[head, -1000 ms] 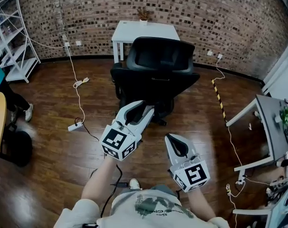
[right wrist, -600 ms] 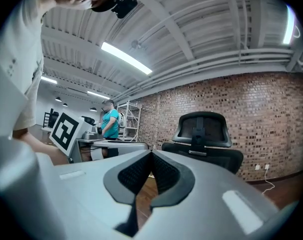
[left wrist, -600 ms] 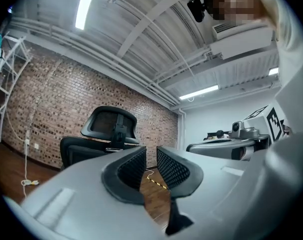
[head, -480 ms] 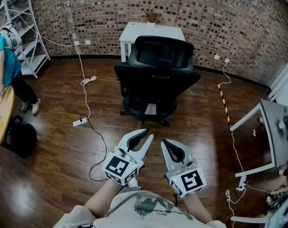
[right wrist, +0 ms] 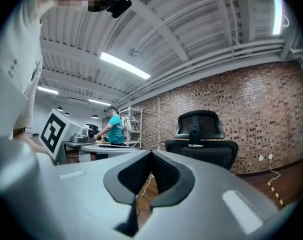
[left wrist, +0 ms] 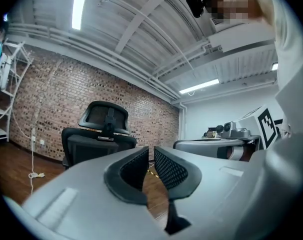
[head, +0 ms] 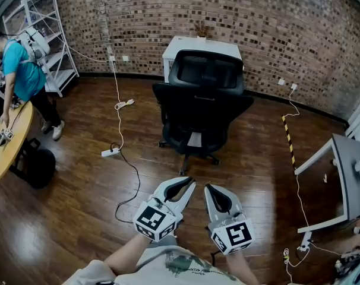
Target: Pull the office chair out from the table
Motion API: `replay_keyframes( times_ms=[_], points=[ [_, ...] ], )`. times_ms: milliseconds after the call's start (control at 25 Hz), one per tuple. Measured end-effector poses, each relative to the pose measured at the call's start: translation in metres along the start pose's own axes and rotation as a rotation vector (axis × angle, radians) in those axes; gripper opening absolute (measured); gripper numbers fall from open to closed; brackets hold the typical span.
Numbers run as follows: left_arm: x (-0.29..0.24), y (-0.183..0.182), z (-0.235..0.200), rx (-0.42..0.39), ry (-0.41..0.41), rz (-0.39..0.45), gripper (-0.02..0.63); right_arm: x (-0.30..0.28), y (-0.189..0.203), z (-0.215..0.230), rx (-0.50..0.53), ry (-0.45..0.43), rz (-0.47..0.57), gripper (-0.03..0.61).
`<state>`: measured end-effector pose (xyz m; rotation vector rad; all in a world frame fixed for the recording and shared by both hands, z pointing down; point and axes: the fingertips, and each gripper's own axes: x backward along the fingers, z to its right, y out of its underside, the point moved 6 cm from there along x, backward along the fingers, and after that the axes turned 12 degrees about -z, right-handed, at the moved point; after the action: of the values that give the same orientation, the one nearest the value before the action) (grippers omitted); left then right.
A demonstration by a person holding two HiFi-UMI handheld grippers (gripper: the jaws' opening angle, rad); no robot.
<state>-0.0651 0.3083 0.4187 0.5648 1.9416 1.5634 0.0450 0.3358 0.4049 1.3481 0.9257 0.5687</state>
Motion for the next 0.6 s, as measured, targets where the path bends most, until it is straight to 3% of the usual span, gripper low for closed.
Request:
replay_keyframes(
  times_ms=[600],
  points=[
    [0.016,0.004,0.037,-0.041,0.003,-0.034,0.044,0.026,0.005,-0.014,-0.014,0.008,0.031,-0.003]
  ],
)
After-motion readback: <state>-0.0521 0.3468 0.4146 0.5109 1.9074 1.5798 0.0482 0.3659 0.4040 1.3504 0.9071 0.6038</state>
